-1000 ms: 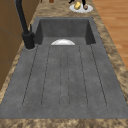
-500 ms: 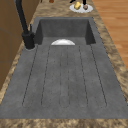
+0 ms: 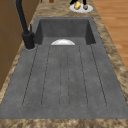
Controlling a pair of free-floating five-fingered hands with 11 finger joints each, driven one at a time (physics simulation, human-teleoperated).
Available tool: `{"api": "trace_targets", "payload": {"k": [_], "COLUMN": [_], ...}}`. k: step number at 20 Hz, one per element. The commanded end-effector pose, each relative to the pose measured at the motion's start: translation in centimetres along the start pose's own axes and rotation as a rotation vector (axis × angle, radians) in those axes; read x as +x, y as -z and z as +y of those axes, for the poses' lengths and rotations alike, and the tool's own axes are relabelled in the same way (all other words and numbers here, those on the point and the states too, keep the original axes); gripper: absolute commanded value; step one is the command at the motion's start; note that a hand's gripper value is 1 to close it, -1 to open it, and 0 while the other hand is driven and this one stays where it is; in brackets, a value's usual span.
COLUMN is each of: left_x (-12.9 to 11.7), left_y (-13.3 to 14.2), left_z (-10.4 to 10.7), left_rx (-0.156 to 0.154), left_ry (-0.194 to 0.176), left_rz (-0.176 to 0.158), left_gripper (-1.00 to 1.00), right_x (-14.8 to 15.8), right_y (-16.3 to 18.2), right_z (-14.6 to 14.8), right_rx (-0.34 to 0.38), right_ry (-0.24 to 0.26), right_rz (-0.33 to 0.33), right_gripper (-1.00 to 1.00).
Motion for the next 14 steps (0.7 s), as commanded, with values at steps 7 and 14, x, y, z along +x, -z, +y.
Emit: {"api": "trace_targets", "payload": {"k": [7,14], "left_x": [0.0,0.0], "left_y": [0.0,0.0], "left_z": [0.0,0.0], "left_rx": [0.0,0.0], "left_ry": [0.0,0.0], "left_rz": [0.0,0.0], "left_gripper": [0.0,0.0], "right_x": [1.0,-0.7], "right_y": [2.9,3.7], "right_z": [0.8,-0.5], "right_rx": [0.183,0.249], "right_ry": [-0.12,0.016], "right_rz": [0.034,-0.032], "right_gripper": [-1.0,-1.0]}}
